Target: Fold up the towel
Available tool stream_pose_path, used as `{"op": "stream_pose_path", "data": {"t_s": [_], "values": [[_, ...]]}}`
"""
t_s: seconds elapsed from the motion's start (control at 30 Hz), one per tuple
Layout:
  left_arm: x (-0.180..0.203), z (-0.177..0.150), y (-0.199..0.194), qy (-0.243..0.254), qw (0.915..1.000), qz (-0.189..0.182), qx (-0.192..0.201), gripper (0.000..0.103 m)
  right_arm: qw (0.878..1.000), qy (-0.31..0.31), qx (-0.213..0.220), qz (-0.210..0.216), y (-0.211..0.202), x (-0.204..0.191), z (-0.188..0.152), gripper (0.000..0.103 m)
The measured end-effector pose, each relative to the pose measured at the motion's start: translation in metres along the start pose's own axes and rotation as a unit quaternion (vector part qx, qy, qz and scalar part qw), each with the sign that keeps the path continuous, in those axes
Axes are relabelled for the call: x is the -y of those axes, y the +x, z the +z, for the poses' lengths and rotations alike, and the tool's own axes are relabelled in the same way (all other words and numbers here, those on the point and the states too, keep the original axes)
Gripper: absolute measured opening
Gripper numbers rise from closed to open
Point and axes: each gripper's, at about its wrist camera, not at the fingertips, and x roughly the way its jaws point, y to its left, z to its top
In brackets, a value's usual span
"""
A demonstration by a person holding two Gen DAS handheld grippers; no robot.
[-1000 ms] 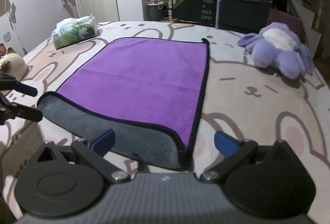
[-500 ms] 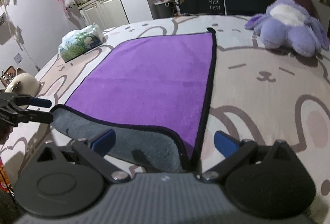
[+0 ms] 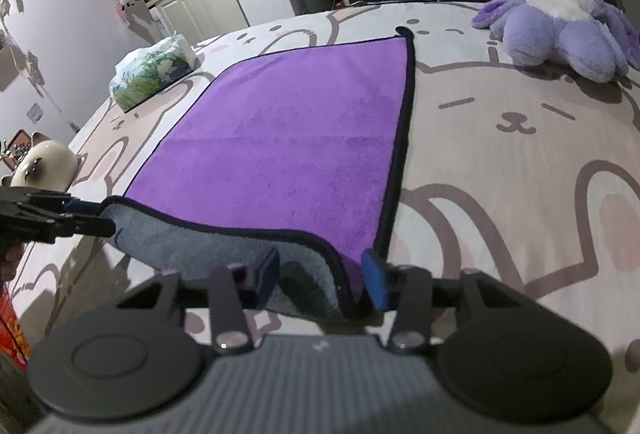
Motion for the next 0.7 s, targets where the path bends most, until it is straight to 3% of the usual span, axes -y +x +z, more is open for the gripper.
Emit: {"op": "stream_pose_path", "data": {"t_s": [0.23, 0.57, 0.7], "values": [[-0.006, 0.001, -0.001, -0.011, 0.9999, 0.005, -0.008, 0.023, 1.000, -0.025, -0.017, -0.002, 0.001, -0.005, -0.002, 0.034], [-0.007, 0.001, 0.001, -0.007, 0.9997, 0.016, -0.019, 0.007, 0.998, -0.060, -0.017, -0.015, -0.002, -0.010, -0.001, 0.010], [-0.004, 0.007, -0.005, 0.000, 0.9997, 0.022, -0.007, 0.005, 0.996, -0.082, -0.006, -0.023, -0.005, -0.016, 0.001, 0.006]]}}
